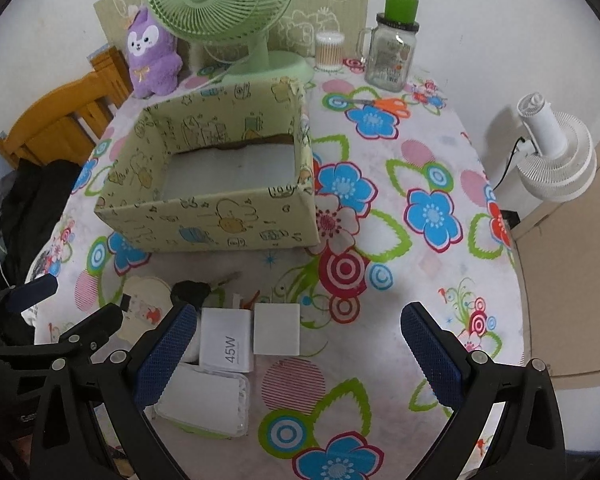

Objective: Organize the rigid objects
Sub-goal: 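Move both tools toward the small items in front of the fabric box, then grasp the round bunny-print disc with the left tool while the right tool grasps the white square charger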

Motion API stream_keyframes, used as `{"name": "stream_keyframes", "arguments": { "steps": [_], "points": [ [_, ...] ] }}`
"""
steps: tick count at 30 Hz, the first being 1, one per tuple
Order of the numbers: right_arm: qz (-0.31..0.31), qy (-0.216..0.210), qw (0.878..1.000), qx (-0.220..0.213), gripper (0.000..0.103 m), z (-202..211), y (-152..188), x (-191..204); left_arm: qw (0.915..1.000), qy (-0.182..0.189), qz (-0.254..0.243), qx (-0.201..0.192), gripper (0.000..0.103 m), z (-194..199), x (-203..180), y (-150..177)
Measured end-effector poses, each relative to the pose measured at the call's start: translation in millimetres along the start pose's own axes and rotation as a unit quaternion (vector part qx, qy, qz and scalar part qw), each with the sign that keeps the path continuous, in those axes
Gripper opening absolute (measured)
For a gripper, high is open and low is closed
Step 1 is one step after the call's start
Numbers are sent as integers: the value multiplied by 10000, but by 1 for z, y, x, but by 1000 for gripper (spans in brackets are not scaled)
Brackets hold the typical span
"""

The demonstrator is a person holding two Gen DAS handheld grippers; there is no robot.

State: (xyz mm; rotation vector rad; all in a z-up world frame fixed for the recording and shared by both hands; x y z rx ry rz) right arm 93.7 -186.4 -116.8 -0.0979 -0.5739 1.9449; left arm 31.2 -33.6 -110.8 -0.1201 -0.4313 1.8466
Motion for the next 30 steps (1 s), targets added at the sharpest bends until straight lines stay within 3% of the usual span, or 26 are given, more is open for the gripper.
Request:
{"name": "stream_keyframes", "arguments": {
  "steps": [30],
  "points": [
    [-189,-29,9965,811,93,-69,18,-23,9976,-58,-339,609,92,-63,-19,2]
  ]
}}
Point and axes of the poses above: each gripper's, at about its wrist camera, not at the fingertips, and z roughly against the way its jaws point, x to its left, y to its underside, the point moved 1 cm from there along -z, roughly the way its jaws point, and after that the axes turned 8 degrees about -y, right-handed, at the moved point
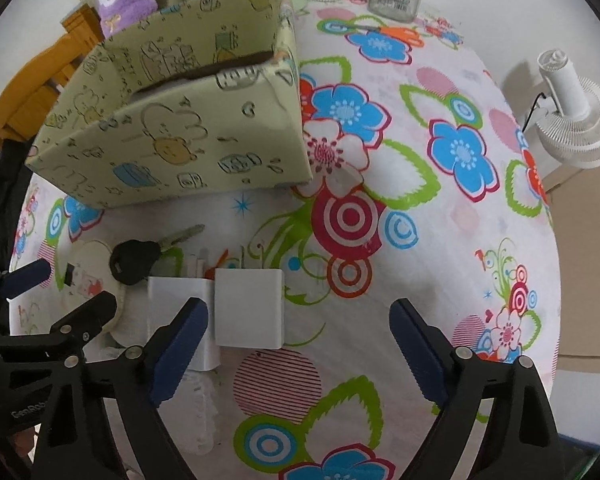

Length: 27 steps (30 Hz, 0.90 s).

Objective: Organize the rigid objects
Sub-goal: 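Grasp the round bunny-print disc with the left tool while the right tool grasps the white square charger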

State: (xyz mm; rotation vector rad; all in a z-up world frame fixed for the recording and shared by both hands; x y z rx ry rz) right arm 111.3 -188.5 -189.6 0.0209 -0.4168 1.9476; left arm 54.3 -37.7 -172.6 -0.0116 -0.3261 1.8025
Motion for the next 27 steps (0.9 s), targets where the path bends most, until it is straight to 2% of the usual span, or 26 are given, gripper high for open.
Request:
{"name": "stream_keyframes", "arguments": {
  "steps": [10,18,21,24,27],
  "points": [
    [-44,-81,9999,108,92,-12,-4,-3,9999,91,28,129,92,-6,3,-1],
    [193,4,9997,119,91,-18,-6,6,9998,72,-87,189,92,-11,2,3],
    [141,-19,9996,246,87,-25,-9,12,9997,51,-141,177,92,-12,-3,3],
    [35,-126,9990,421,69,-36,-7,16,9998,13,-161,133,92,-13,-8,-1],
    [-108,-232,9990,376,67,-40,-8,13,9998,88,-98,157,92,-16,-9,-4]
  ]
}}
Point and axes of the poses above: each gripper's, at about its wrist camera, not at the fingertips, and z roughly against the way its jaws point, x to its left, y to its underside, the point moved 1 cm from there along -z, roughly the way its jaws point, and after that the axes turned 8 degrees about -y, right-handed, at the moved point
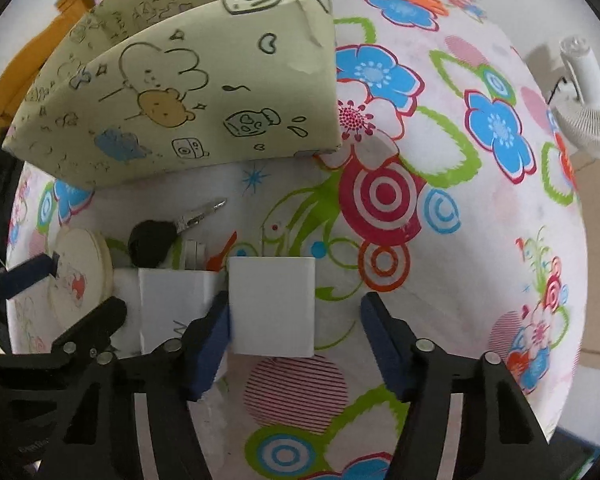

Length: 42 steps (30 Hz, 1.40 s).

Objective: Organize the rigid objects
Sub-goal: 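Grasp the round bunny-print disc with the left tool while the right tool grasps the white square charger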

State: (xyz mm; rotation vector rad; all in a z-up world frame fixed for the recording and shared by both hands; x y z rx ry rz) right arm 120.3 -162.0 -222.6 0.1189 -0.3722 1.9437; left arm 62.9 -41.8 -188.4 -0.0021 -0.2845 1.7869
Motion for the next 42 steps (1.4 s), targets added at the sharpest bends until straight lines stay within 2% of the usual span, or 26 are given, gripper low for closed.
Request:
{"name": "stream_keyframes", "arguments": {
  "steps": [4,8,9,16,23,42],
  "points": [
    [129,3,9999,-18,61,-4,-7,4,10000,74,46,12,91,-3,-1,-5],
    [262,-9,9996,-45,47,-7,-12,10,9995,248,215,27,80,-5,7,-12],
    [281,-31,9996,-39,44,-6,-14,10,9993,277,240,46,80,-5,9,-13],
    [146,-176,9997,-37,44,-5,-21,9,9998,192,91,-38,79,-2,9,-12],
    [188,-166,9996,-113,44,6,-9,7,9999,145,26,-89,79,8,-7,-7],
    [169,-180,9983,-533,43,69,8,11,9989,72,-44,-456,79,50,2,-1]
  ]
}}
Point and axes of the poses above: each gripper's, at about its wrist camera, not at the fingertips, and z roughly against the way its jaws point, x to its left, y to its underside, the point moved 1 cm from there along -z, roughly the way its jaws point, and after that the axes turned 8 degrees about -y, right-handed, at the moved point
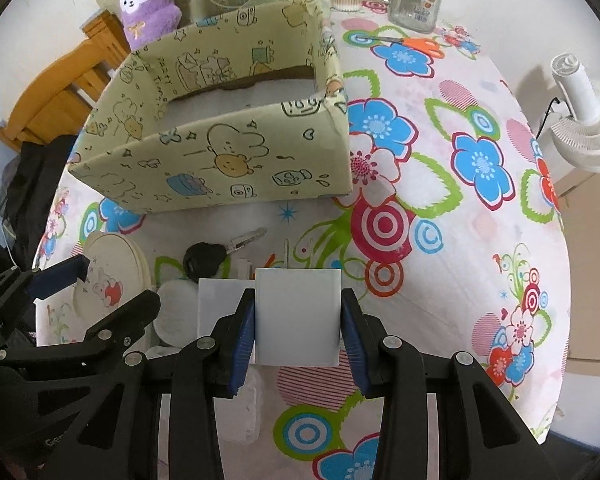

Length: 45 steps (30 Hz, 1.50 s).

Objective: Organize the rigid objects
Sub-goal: 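Grasp the round bunny-print disc with the left tool while the right tool grasps the white square charger, then carry the disc with the left tool while the right tool carries the charger over the fabric box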

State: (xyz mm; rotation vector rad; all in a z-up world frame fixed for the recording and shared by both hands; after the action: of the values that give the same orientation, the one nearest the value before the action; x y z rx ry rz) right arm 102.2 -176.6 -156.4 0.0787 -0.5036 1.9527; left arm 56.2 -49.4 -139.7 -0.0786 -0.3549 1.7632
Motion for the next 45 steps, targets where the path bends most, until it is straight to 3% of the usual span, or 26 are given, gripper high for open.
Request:
{"name": "stream_keyframes", "arguments": {
  "steps": [37,45],
  "points": [
    [19,126,9970,-759,43,71,-8,46,9965,-132,-53,-826,79,81,31,-10],
    [-164,197,9955,-916,44,83,-10,54,9948,-7,-173,-1007,79,92,38,-17]
  ]
}}
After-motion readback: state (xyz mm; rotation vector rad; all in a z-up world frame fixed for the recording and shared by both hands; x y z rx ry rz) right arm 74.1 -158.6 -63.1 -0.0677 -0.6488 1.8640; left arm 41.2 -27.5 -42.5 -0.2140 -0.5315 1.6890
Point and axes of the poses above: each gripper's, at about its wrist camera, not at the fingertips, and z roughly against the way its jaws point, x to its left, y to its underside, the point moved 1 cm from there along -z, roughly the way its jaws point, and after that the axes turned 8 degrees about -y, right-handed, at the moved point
